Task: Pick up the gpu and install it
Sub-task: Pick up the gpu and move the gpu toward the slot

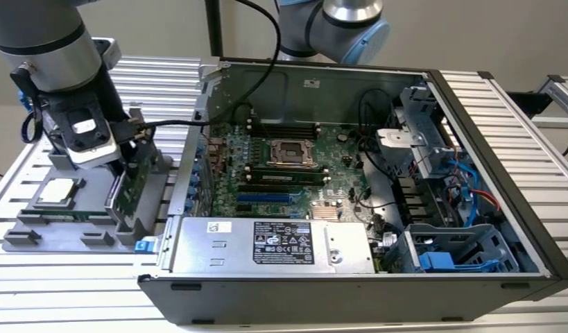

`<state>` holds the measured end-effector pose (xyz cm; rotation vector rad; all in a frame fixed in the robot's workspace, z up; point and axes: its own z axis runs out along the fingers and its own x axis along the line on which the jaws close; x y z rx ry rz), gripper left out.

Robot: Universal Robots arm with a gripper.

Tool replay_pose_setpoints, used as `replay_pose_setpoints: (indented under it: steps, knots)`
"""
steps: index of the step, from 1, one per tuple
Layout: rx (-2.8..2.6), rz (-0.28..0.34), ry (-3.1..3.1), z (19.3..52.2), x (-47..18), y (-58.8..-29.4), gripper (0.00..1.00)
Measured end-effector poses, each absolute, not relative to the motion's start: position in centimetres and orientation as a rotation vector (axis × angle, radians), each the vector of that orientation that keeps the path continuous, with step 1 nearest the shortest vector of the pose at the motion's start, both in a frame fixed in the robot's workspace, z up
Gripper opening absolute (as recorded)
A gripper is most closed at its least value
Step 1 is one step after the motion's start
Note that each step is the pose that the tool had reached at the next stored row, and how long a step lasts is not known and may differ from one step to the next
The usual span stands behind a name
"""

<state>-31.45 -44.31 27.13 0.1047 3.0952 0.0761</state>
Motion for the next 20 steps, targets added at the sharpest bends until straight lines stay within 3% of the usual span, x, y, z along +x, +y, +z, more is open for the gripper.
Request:
replay_pose_setpoints:
  steps: [20]
  knots:
    - [0.105, 0.076, 3.095, 28.02, -31.45, -44.31, 0.00]
